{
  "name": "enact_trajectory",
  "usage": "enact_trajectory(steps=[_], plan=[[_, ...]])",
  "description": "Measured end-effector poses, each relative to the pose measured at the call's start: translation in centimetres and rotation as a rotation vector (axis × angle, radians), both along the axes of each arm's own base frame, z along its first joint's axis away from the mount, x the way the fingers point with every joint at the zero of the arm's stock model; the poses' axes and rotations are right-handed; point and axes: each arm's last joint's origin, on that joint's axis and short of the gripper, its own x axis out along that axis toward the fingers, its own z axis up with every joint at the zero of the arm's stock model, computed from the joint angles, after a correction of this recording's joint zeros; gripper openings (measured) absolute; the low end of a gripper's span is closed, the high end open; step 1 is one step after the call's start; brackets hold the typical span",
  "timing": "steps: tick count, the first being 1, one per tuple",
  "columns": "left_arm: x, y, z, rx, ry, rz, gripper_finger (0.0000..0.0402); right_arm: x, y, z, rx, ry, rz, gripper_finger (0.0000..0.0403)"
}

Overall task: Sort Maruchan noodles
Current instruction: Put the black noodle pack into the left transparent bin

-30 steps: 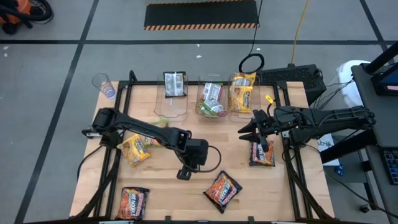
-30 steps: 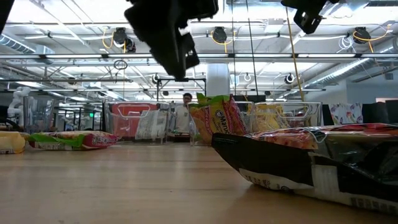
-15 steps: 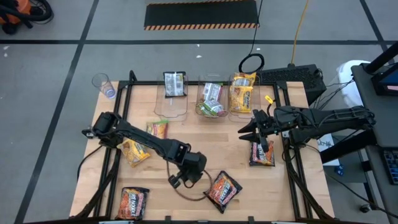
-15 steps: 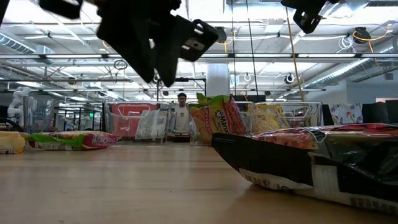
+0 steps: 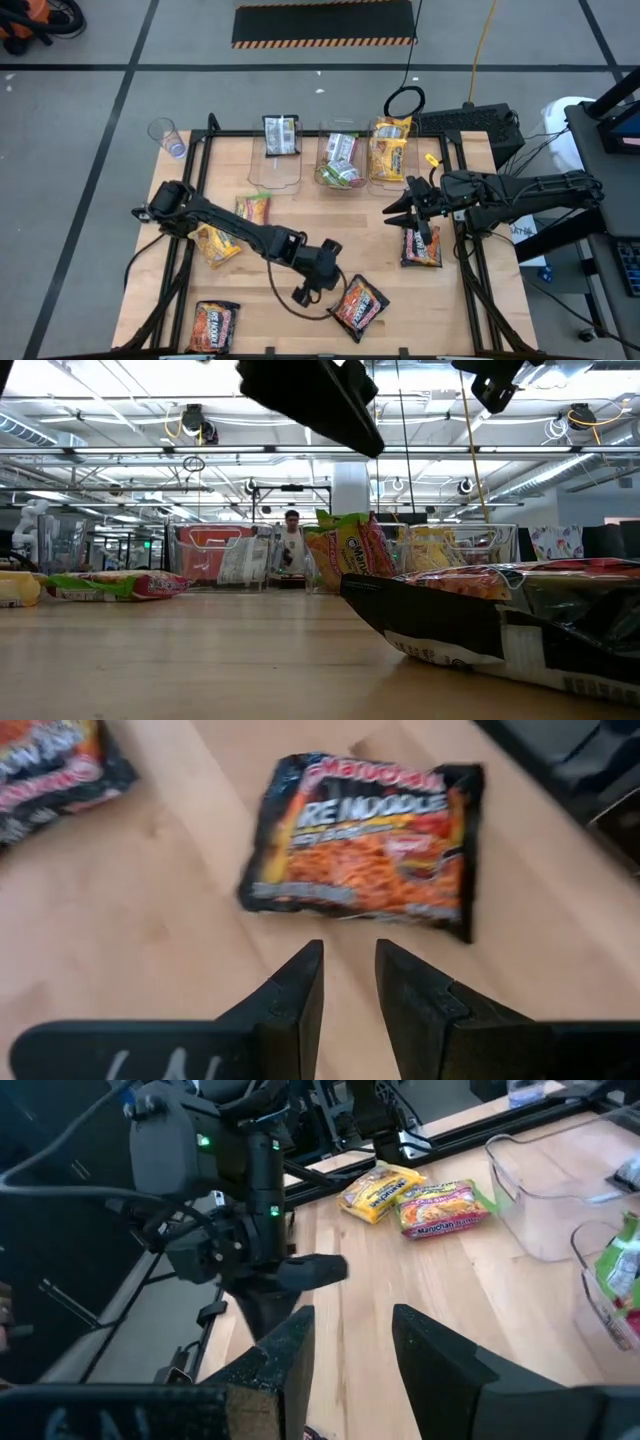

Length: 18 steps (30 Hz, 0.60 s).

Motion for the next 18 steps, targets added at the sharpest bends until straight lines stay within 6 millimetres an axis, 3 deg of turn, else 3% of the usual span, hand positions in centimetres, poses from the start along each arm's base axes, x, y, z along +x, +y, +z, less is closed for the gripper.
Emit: enact_trajectory(steps=[9,18], plan=[[-2.0,-5.2,-0.2,-0.034,0.020,0.036,0.0099,-0.1,0.3,0.0,-0.052,-0.018,0.133,0.0130],[-1.6,-8.1,-4.6,-0.031,0.049,0.094,0.0099,-0.1,0.3,0.1,-0.052,-0.029,0.132,0.0130]])
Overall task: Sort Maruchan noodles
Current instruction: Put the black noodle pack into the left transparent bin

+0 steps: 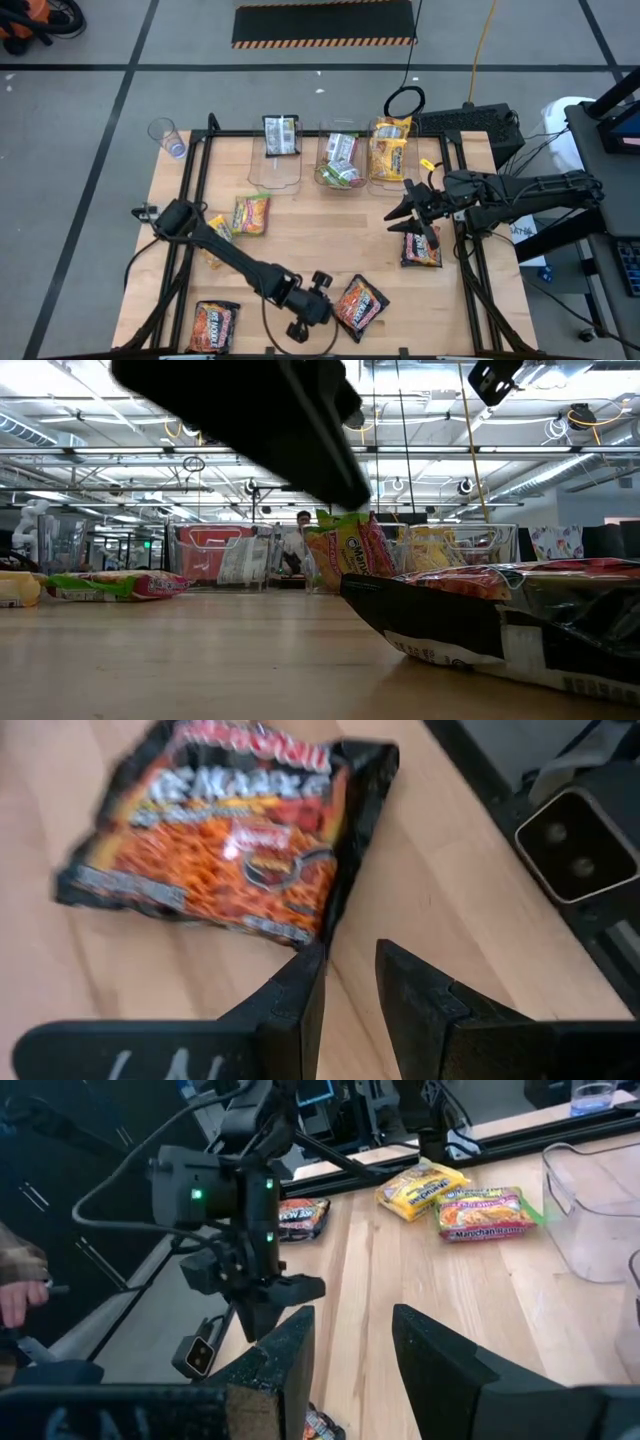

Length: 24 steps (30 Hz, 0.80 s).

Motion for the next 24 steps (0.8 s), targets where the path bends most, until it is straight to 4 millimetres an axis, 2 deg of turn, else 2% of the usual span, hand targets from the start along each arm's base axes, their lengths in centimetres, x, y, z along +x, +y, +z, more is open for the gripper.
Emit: enact_trajectory(steps=[8,15,24], plan=[[0.1,-0.7,-1.2,0.003,-0.007,0.013,0.0099,0.0,0.0,0.1,0.001,-0.015,-0.002,0.0130],[0.8,-0.4,-2.3,0.021,-0.016,0.016,0.0099,0.0,0.0,0.1,0.007,-0.012,-0.005,0.0130],[1.5,0.4,-2.7,0.023,-0.027,0.040,0.0099,0.0,0.0,0.2,0.007,-0.016,-0.005,0.0130]])
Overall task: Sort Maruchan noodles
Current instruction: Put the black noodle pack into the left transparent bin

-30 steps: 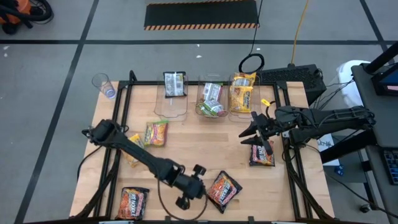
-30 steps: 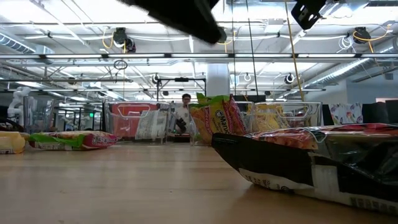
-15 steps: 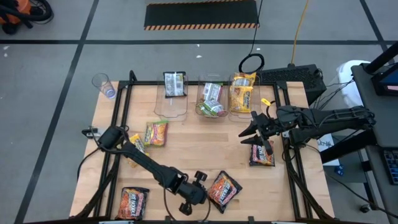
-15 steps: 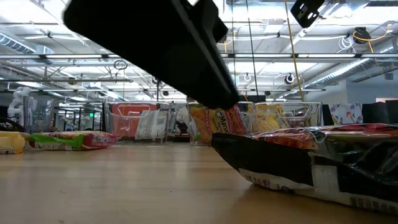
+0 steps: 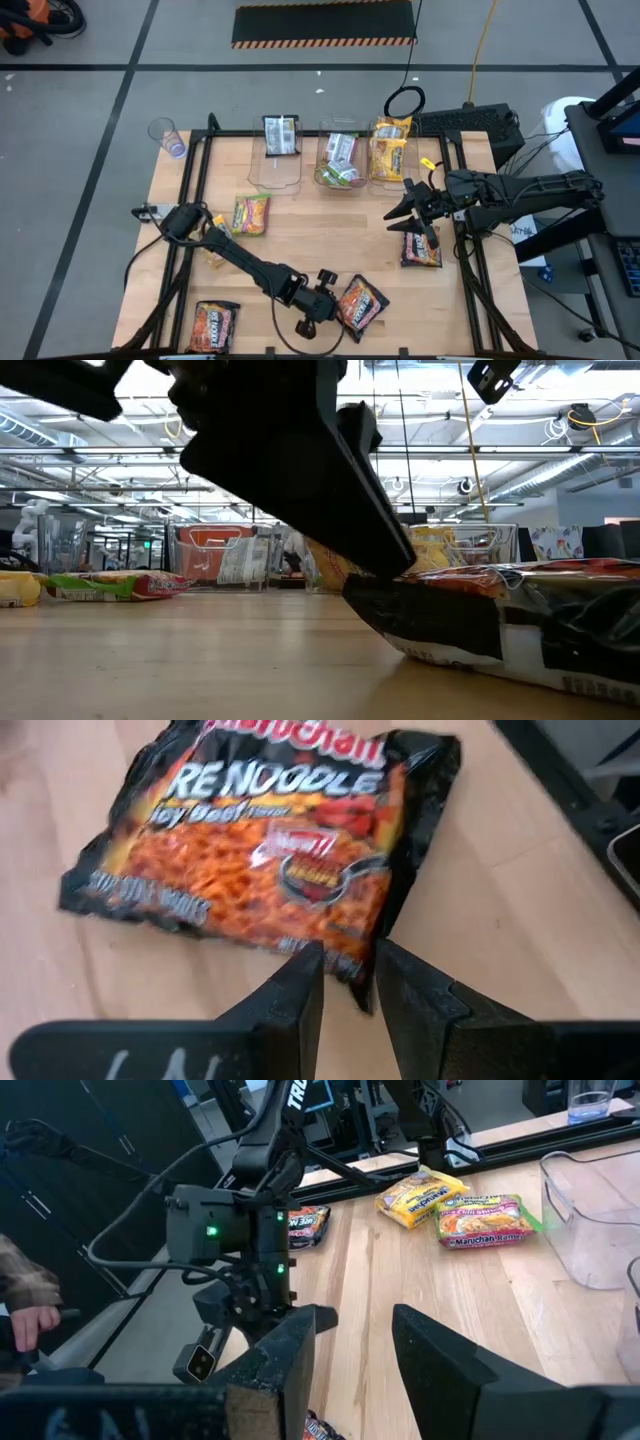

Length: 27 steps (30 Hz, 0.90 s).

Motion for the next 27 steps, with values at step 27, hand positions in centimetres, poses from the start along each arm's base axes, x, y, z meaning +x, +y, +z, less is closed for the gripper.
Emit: enact_trajectory(steps=[27], plan=[[-0.5,-1.6,1.5,-0.181,0.002,0.052,0.0099,0.1,0.0,0.3,0.000,-0.033,0.001,0.0130]])
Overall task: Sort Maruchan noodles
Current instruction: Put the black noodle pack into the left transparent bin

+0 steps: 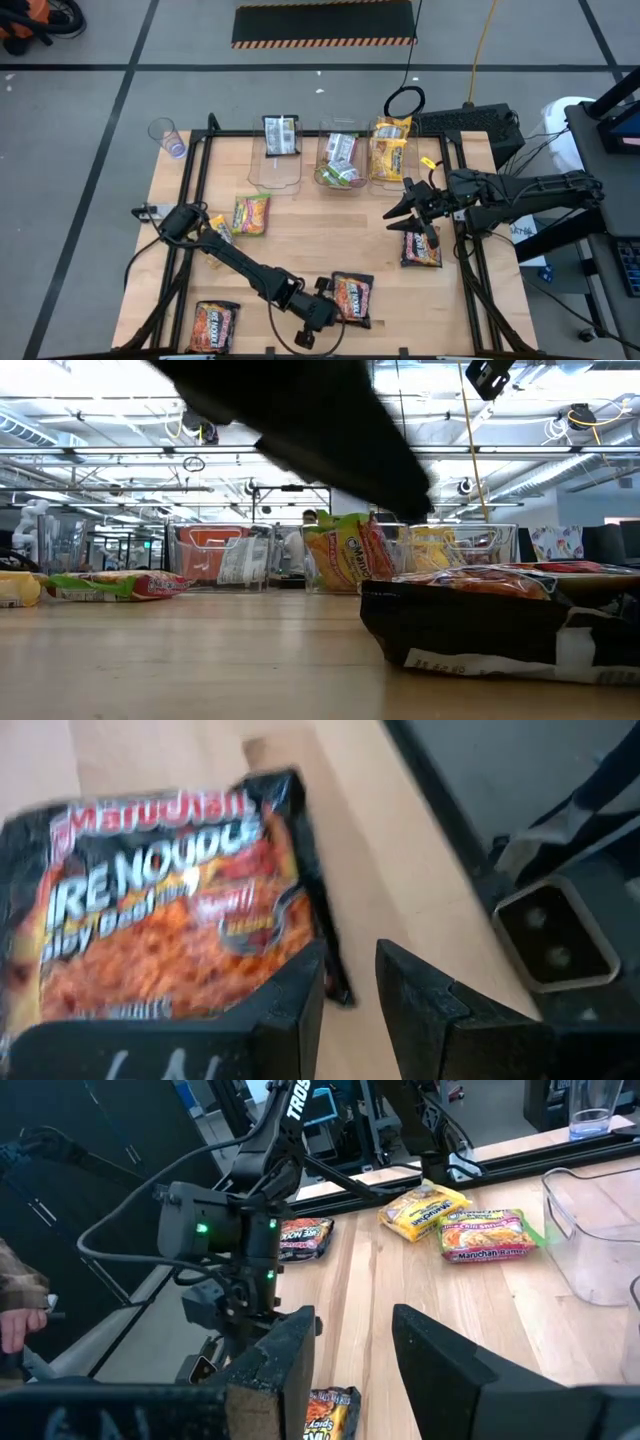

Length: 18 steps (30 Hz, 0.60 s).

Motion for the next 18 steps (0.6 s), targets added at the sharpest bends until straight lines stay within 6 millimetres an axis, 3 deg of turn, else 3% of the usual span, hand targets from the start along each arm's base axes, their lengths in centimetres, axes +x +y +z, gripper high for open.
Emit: enact_trajectory(steps=[12,18], plan=[[-0.2,-1.0,0.1,-0.018,-0.028,-0.017,0.0099,0.0,0.0,0.0,0.000,0.000,0.000,0.0130],[-0.4,-0.6,-1.0,-0.040,0.065,0.085,0.0099,0.0,0.0,0.0,0.000,0.000,0.000,0.0130]])
